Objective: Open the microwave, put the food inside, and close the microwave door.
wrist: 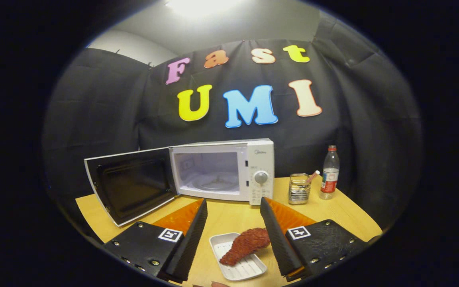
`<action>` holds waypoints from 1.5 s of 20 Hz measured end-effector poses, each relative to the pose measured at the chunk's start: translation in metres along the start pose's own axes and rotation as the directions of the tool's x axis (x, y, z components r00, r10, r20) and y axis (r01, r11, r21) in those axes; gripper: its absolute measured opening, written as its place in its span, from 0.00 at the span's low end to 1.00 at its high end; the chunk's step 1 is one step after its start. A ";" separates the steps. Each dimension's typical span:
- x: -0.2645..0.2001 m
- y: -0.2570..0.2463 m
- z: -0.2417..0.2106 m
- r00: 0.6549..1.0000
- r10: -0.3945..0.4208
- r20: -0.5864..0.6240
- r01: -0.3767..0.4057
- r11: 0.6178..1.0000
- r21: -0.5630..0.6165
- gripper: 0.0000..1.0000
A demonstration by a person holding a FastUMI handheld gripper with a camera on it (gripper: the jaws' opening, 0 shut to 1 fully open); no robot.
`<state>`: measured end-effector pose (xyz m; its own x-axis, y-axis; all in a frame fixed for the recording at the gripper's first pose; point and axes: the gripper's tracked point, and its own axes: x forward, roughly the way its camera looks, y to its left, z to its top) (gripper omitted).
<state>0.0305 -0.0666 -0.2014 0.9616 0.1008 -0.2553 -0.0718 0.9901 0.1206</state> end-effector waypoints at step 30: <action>0.048 -0.012 -0.061 0.983 0.144 -0.113 -0.087 0.910 0.405 0.12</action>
<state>0.0610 -0.0675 -0.2740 0.9053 0.2524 -0.3416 -0.0414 0.8529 0.5204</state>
